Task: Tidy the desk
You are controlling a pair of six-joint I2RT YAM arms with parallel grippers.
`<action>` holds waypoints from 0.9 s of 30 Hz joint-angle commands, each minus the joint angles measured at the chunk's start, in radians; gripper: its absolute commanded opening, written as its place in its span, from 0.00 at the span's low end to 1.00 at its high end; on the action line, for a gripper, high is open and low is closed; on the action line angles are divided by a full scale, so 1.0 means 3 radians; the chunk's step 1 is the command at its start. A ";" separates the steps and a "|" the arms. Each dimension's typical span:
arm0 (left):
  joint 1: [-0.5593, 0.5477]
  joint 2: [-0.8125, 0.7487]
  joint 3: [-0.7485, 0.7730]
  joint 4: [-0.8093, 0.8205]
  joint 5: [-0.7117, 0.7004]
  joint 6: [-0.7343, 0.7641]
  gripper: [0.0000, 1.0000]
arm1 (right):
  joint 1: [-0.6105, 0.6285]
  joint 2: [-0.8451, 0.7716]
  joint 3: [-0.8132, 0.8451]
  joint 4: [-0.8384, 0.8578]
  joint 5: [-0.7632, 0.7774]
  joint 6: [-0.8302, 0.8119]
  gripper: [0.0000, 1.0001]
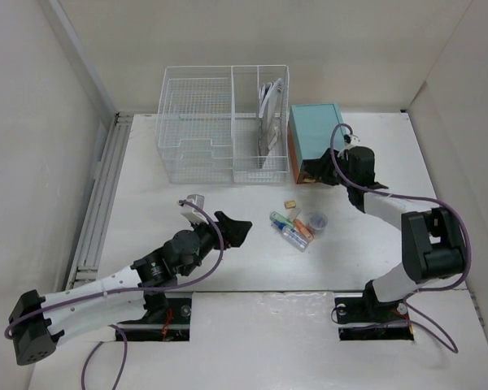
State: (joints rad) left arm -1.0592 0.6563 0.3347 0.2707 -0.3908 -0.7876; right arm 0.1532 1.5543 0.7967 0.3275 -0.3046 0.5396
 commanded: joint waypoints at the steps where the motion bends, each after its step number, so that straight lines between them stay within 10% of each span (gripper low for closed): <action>1: -0.0013 -0.0061 -0.0016 0.0069 0.0024 -0.0049 0.81 | -0.0004 -0.0302 -0.0114 0.0350 0.0187 0.0042 0.23; 11: -0.0013 -0.0096 -0.0047 0.0069 0.0055 -0.0049 0.81 | -0.0004 -0.0855 -0.0681 -0.0257 -0.0160 -0.0193 0.24; 27: -0.0044 -0.0066 -0.0017 0.0039 0.0055 -0.0019 0.82 | -0.0004 -0.1080 -0.0595 -0.0754 -0.1173 -0.0540 0.68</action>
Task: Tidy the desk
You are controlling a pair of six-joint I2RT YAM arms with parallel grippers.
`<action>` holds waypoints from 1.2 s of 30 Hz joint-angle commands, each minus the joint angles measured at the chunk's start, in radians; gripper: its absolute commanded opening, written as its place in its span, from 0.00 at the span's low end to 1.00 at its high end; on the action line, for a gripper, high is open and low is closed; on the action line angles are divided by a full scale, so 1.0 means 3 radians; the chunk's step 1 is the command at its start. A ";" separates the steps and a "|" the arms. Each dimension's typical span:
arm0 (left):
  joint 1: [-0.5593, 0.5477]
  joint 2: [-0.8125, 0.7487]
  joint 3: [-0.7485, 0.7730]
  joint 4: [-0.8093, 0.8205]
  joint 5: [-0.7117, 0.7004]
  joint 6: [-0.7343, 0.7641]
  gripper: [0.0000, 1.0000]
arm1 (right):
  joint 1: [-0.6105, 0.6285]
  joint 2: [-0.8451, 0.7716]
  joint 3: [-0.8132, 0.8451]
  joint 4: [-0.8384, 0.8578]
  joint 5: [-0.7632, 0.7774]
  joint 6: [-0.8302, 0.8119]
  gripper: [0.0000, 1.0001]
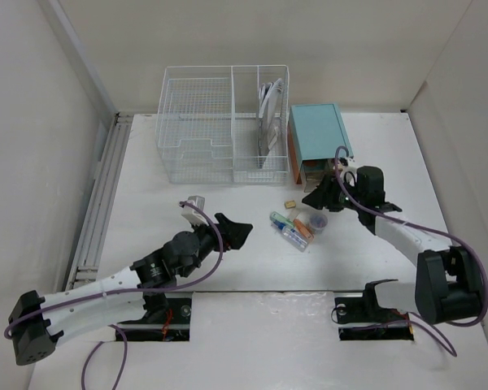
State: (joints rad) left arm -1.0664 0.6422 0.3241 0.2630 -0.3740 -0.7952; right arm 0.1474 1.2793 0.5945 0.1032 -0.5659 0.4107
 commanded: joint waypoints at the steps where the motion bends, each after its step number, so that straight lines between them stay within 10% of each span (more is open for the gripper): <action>1: -0.0019 -0.0019 0.0019 0.0064 -0.0001 0.0007 0.82 | 0.0015 -0.0204 0.0114 -0.0077 -0.0348 -0.0111 0.68; 12: -0.0019 0.0532 0.0264 0.0391 0.0173 0.0375 0.79 | -0.0016 -0.0633 0.0283 -0.0712 -0.0869 -0.0632 0.57; 19: -0.0117 0.1718 0.0922 0.0861 0.0444 0.1100 0.42 | 0.0015 -0.1007 0.0937 -0.1110 -0.0023 -0.1577 0.00; 22: -0.0193 0.2276 0.1346 0.0908 0.0536 0.1432 0.08 | -0.0016 -0.1038 0.1162 -0.1147 0.0585 -0.1747 0.05; 24: -0.0229 0.2665 0.1557 0.0908 0.0567 0.1566 0.00 | -0.0016 -0.1068 0.1290 -0.1177 0.0700 -0.1884 0.41; 27: -0.0265 0.3098 0.1920 0.0908 0.0700 0.1750 0.06 | -0.0016 -0.1186 0.1332 -0.1177 0.0904 -0.1916 0.65; 31: -0.0265 0.3493 0.2233 0.0908 0.0812 0.1786 0.48 | -0.0016 -0.1293 0.1332 -0.1147 0.1145 -0.1916 0.65; 36: -0.0296 0.3841 0.2600 0.0750 0.0945 0.1817 0.61 | -0.0016 -0.1467 0.1332 -0.1147 0.1318 -0.1916 0.67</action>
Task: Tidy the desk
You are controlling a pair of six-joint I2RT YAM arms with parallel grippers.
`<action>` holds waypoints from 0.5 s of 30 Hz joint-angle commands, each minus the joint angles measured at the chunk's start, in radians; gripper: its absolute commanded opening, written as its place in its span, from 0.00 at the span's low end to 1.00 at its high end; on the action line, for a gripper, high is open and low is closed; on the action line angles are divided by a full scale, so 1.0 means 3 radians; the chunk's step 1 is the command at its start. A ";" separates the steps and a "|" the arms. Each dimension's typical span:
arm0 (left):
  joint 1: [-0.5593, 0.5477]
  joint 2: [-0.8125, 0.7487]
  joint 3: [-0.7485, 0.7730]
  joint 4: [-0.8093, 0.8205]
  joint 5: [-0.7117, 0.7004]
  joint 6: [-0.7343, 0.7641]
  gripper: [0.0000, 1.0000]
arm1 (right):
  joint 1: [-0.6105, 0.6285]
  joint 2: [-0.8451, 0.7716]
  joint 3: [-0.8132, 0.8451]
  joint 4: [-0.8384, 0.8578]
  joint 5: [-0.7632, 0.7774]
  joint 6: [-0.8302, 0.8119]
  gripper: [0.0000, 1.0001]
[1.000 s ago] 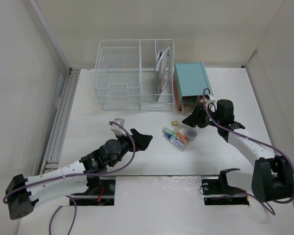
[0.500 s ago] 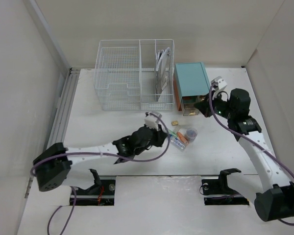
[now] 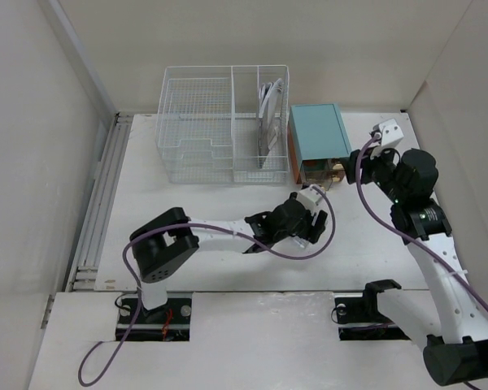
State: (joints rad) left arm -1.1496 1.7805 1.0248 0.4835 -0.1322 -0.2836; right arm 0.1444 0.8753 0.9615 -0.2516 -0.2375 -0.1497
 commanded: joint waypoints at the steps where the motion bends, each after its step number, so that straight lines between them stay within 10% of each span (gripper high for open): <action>1: -0.0018 0.0133 0.0306 -0.0036 0.0139 0.0147 0.65 | -0.0006 -0.0121 0.0108 0.0000 0.0224 -0.0048 0.68; 15: -0.0018 0.0666 0.0976 -0.0573 -0.0177 0.0245 0.77 | -0.0006 -0.0223 0.0108 -0.0031 0.0347 0.0013 0.70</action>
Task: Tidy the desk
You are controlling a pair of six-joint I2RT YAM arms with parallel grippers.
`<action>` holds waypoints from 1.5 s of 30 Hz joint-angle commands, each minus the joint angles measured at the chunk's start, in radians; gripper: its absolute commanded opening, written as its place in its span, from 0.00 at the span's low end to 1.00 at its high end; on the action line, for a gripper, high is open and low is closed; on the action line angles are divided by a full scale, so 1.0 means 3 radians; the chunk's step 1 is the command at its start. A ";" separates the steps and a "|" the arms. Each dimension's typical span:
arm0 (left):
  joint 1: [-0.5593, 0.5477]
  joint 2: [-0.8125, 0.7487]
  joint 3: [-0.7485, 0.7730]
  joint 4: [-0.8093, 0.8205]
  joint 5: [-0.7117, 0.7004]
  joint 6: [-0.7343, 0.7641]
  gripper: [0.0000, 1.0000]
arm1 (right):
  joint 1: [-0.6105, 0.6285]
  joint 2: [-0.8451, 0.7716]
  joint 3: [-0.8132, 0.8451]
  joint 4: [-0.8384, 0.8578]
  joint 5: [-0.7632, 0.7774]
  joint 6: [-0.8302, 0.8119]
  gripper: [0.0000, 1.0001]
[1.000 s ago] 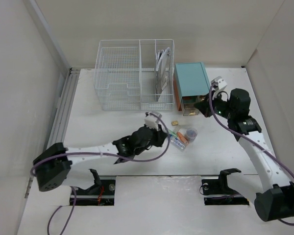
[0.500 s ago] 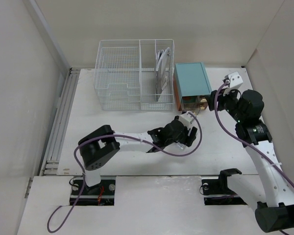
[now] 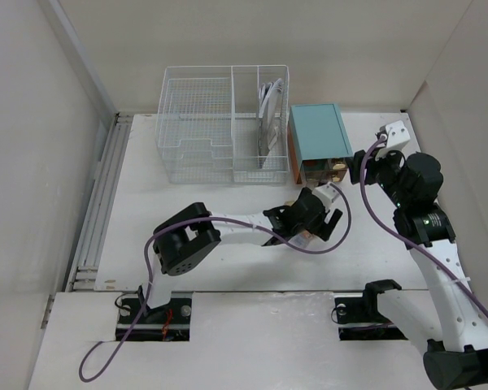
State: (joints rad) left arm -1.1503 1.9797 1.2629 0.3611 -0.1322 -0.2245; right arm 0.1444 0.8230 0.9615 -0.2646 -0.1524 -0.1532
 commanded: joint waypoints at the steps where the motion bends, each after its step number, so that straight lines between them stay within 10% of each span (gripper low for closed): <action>1: -0.0016 0.0002 0.0183 -0.0201 -0.0219 0.0048 0.79 | -0.0006 -0.0049 0.0108 0.0013 0.0033 0.0025 0.71; 18: -0.0016 0.0222 0.0295 -0.0278 -0.0388 0.0084 0.79 | -0.0006 -0.0049 0.0108 -0.0018 0.0002 0.0086 0.74; 23: -0.0016 0.0253 0.0295 -0.0278 -0.0424 0.0053 0.63 | -0.0006 -0.0049 0.0108 -0.0018 0.0032 0.0086 0.74; 29: -0.0016 0.0121 0.0326 -0.0349 -0.0546 0.0053 0.14 | -0.0006 -0.0079 0.0078 0.0043 0.0140 0.0117 0.70; 45: -0.0077 -0.1082 0.0438 -0.0692 -0.0724 0.0067 0.06 | -0.0006 -0.0182 0.0047 0.0135 0.0656 0.0147 0.68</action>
State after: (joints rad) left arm -1.1713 1.7176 1.3273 0.1562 -0.2829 -0.2192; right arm 0.1444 0.7788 0.9611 -0.2760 0.0135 -0.1257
